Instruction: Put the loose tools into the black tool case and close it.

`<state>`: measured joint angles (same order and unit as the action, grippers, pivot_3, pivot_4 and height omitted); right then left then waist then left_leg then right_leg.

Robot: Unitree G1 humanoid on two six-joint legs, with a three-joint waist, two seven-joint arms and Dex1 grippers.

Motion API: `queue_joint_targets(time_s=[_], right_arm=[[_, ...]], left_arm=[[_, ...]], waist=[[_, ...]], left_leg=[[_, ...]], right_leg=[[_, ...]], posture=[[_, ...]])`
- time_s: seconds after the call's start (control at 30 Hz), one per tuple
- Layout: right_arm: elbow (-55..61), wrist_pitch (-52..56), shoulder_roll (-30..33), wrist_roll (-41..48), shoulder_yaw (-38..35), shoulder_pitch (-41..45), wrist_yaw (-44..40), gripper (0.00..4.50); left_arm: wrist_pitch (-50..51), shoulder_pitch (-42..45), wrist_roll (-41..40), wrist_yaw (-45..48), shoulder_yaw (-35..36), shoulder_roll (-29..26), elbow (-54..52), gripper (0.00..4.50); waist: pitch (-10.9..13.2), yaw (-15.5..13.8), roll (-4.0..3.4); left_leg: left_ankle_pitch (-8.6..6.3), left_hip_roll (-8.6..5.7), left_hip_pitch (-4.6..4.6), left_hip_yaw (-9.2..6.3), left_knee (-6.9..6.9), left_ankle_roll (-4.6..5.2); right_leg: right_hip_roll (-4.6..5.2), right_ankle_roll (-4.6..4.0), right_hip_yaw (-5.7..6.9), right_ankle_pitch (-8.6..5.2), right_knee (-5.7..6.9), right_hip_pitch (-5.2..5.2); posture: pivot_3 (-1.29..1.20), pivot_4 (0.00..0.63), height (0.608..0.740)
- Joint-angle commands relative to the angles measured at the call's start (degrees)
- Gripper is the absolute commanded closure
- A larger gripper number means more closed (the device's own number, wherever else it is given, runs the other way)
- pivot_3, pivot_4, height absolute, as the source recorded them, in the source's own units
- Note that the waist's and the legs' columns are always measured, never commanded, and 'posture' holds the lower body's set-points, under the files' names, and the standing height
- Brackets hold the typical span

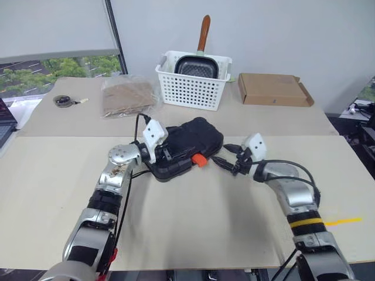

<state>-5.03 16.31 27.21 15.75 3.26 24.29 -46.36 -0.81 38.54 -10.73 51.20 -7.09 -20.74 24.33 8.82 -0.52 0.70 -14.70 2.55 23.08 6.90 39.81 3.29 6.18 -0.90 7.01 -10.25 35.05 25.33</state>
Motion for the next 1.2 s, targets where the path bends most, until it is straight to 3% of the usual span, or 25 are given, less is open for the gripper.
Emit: queue_joint_targets(time_s=[0.03,0.13,0.27,0.6,0.73,0.87,1.2], right_arm=[[12.33,10.36,2.38,5.72,-0.72,-1.56,-1.4,0.87],[18.7,17.58,2.42,8.35,0.15,-2.27,-0.05,0.87],[20.8,24.6,0.03,5.09,3.02,-0.52,7.19,0.87],[22.46,30.91,-3.61,5.98,3.85,1.58,12.53,0.87],[21.94,31.38,-3.22,5.44,4.36,1.63,13.03,1.93],[21.78,31.8,-3.65,5.23,4.67,1.92,13.7,3.31],[21.76,28.74,-6.08,2.63,6.79,-0.54,16.57,3.36]], left_arm=[[2.93,-0.61,3.8,-1.2,-2.59,0.02,0.65,0.01],[5.2,-1.32,5.28,-2.91,-3.35,0.71,0.63,0.01],[9.66,-2.58,7.02,-5.7,-4.35,1.97,0.06,0.01],[13.16,-3.92,6.12,-8.7,-3.27,3.7,-2.59,0.01],[13.33,-4.06,6.09,-8.92,-3.16,3.62,-2.88,0.0],[13.15,-4.1,5.98,-9.09,-2.92,3.43,-2.81,0.0],[13.13,-4.6,5.81,-9.33,-2.47,3.47,-2.98,0.0]], waist=[[-0.01,-0.03,-0.02],[-0.05,-0.1,-0.08],[-0.24,-0.11,-0.2],[-0.44,-0.22,-0.3],[-0.44,-0.18,-0.3],[-0.44,-0.17,-0.3],[-0.45,-0.09,-0.31]], left_leg=[[-0.08,-0.01,-0.02,0.0,0.0,0.13],[-0.13,0.01,-0.16,-0.04,0.01,0.18],[-0.08,0.03,-0.32,-0.13,0.03,0.09],[-0.03,0.01,-0.28,-0.14,0.03,0.05],[-0.04,-0.01,-0.26,-0.14,0.03,0.07],[-0.04,0.0,-0.26,-0.15,0.02,0.07],[-0.04,0.02,-0.28,-0.15,0.02,0.05]], right_leg=[[0.03,0.0,-0.01,0.0,-0.02,-0.01],[0.08,0.03,-0.01,-0.02,-0.02,-0.12],[0.14,0.05,0.02,-0.02,0.07,-0.22],[0.15,0.04,0.02,-0.02,0.1,-0.2],[0.16,0.05,0.02,-0.02,0.08,-0.19],[0.15,0.04,0.04,-0.02,0.08,-0.18],[0.14,0.05,0.03,-0.02,0.09,-0.18]], posture=[[0.0,0.15,0.7],[0.0,0.15,0.7],[0.0,0.15,0.7],[0.0,0.15,0.7],[0.0,0.15,0.7],[0.0,0.15,0.7],[0.0,0.15,0.7]])
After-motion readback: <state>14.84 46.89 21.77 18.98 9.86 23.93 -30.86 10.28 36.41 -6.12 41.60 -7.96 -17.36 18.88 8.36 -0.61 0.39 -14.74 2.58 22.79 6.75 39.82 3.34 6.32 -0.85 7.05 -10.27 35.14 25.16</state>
